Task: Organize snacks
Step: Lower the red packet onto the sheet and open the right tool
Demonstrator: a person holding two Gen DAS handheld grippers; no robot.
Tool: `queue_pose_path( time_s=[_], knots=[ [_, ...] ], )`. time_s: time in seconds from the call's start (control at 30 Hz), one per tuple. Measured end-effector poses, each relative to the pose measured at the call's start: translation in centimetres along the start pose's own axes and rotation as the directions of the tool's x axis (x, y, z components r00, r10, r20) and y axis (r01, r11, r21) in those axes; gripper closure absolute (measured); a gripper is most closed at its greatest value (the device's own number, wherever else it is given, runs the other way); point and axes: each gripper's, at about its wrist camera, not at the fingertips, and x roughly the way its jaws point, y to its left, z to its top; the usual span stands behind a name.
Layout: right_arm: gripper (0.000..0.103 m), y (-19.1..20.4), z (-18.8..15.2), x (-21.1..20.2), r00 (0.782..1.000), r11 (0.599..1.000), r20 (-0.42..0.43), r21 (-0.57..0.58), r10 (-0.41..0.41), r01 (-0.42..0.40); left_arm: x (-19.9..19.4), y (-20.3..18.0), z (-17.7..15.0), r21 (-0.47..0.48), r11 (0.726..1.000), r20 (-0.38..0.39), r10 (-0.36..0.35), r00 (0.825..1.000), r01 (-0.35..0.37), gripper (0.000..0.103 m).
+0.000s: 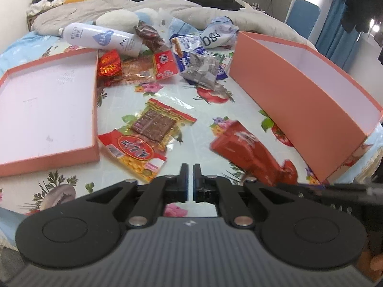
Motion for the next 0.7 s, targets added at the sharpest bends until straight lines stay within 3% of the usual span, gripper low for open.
queue_pose_path(
  time_s=[0.07, 0.1, 0.17, 0.2, 0.23, 0.3, 0.43, 0.57, 0.7],
  knots=[
    [0.073, 0.1, -0.1, 0.1, 1.0, 0.999, -0.007, -0.026, -0.028, 0.028, 0.4, 0.8, 0.6, 0.012, 1.0, -0.009, 0.007, 1.0, -0.006, 0.098],
    [0.06, 0.0, -0.2, 0.2, 0.999, 0.999, -0.005, -0.032, -0.039, 0.039, 0.7, 1.2, 1.0, 0.016, 1.0, -0.016, 0.011, 1.0, -0.011, 0.096],
    [0.041, -0.3, -0.1, 0.5, 0.998, 0.998, -0.01, -0.024, -0.054, 0.054, 1.2, 2.1, 1.7, 0.021, 1.0, -0.016, 0.002, 1.0, -0.001, 0.084],
    [0.038, -0.4, 0.0, 0.5, 0.998, 0.998, -0.009, -0.018, -0.056, 0.056, 1.5, 2.3, 2.1, 0.029, 1.0, -0.017, -0.003, 1.0, 0.004, 0.066],
    [0.039, -0.5, 0.1, 0.5, 0.998, 0.998, -0.002, -0.016, -0.055, 0.055, 1.9, 2.5, 2.5, 0.043, 0.999, -0.019, 0.004, 1.0, -0.003, 0.047],
    [0.039, -0.4, 0.2, 0.5, 0.998, 0.998, 0.013, -0.031, -0.059, 0.059, 2.7, 2.6, 3.0, 0.09, 0.996, -0.023, 0.014, 1.0, -0.012, 0.036],
    [0.04, 0.9, 0.2, 0.3, 0.996, 0.987, 0.04, -0.137, -0.074, 0.079, 4.9, 2.0, 3.9, 0.185, 0.978, -0.052, 0.109, 0.993, -0.098, 0.033],
    [0.04, 1.8, 0.3, 0.3, 0.99, 0.965, 0.093, -0.231, -0.104, 0.123, 6.5, 1.5, 4.4, 0.256, 0.963, -0.059, 0.106, 0.993, -0.087, 0.025],
    [0.04, 2.2, 0.7, 0.9, 0.984, 0.942, 0.13, -0.297, -0.119, 0.153, 8.2, 1.8, 5.2, 0.271, 0.959, -0.058, 0.104, 0.993, -0.085, 0.024]
  ],
)
